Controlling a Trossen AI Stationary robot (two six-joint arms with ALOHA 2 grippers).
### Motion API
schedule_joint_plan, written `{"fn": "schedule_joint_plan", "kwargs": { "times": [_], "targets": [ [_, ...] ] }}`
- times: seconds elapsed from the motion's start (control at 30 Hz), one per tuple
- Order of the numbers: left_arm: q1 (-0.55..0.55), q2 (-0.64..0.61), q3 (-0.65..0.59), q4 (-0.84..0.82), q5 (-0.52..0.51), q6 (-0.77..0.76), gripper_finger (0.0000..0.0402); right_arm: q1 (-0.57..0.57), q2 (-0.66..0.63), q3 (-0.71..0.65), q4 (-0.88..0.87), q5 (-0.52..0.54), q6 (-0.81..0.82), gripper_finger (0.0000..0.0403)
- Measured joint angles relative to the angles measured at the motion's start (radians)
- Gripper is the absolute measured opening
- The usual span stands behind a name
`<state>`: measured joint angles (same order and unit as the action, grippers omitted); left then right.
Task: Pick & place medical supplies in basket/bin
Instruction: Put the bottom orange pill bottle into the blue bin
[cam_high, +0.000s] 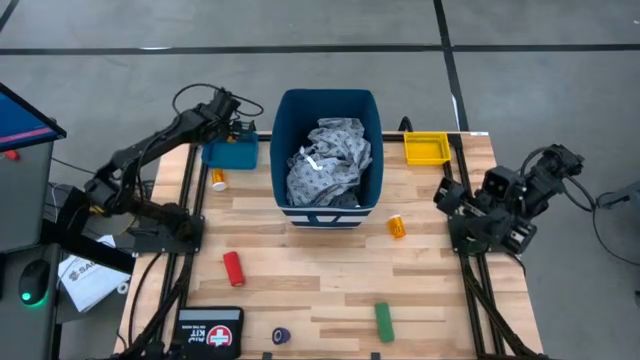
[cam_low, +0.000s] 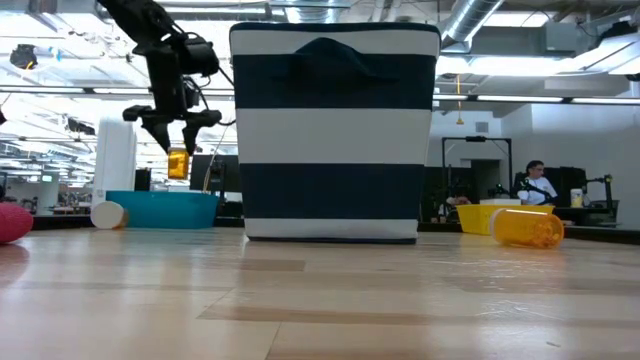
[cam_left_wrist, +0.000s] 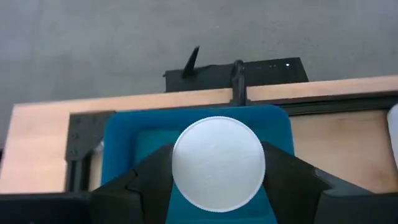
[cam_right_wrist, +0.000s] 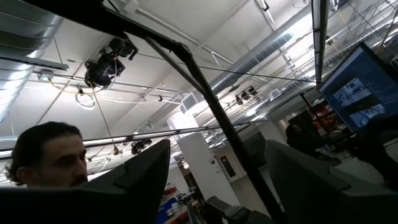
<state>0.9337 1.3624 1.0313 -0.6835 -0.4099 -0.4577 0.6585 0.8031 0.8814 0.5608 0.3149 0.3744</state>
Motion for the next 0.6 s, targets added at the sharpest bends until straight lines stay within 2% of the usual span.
{"fn": "schedule_joint_plan", "kwargs": {
  "times": [0.2, 0.43, 0.6],
  "targets": [
    [-0.009, 0.000, -0.055, 0.082, -0.004, -0.045, 0.0205, -0.015, -0.017, 0.000, 0.004, -0.001, -0.008, 0.0260],
    [-0.019, 0.004, -0.065, 0.127, -0.030, -0.045, 0.0205, -0.028, -0.041, 0.000, 0.001, -0.002, -0.008, 0.0260],
    [-0.019, 0.051, -0.065, 0.127, -0.031, -0.045, 0.0205, -0.040, -0.043, 0.000, -0.003, -0.003, -0.008, 0.0260]
  ]
}}
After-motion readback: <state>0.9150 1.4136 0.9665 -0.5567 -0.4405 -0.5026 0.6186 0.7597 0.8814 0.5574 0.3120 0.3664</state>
